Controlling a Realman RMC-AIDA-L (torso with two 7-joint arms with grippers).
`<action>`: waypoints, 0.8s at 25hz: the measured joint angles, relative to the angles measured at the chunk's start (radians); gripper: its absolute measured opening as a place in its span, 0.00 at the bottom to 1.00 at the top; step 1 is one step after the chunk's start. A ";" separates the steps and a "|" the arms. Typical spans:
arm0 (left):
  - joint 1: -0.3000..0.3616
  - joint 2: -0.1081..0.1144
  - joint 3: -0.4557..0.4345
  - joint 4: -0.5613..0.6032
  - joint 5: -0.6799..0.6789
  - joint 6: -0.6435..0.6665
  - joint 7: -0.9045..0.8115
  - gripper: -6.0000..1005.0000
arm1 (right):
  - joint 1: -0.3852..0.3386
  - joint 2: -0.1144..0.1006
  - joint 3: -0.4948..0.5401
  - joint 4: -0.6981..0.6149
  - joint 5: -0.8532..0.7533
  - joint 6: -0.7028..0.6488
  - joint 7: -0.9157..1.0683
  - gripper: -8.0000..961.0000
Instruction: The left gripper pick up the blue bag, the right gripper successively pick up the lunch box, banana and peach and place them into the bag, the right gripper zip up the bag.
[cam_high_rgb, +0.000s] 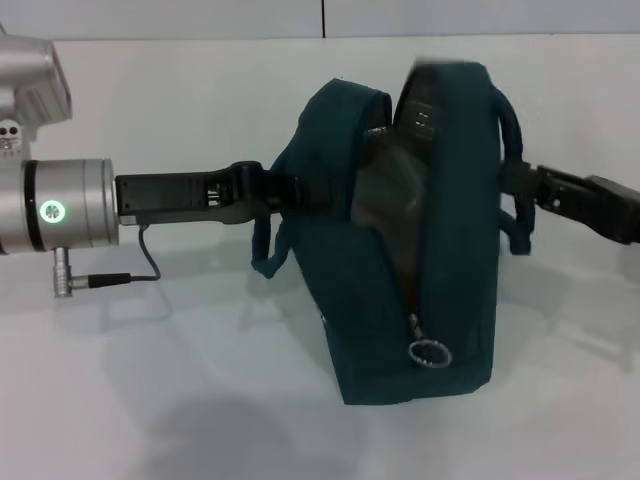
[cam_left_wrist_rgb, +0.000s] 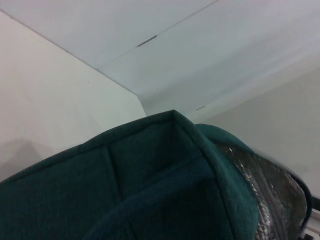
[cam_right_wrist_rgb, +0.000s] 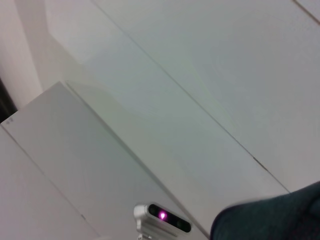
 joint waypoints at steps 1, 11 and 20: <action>0.002 0.001 0.000 0.000 0.000 0.000 0.000 0.04 | -0.006 -0.001 0.002 -0.002 0.000 -0.008 -0.010 0.30; 0.002 -0.002 0.000 -0.001 -0.003 0.011 0.010 0.04 | -0.087 -0.009 0.007 -0.050 0.002 -0.088 -0.213 0.63; 0.003 -0.006 -0.005 -0.020 -0.013 0.012 0.011 0.04 | -0.143 -0.003 -0.015 -0.018 -0.112 -0.231 -0.527 0.81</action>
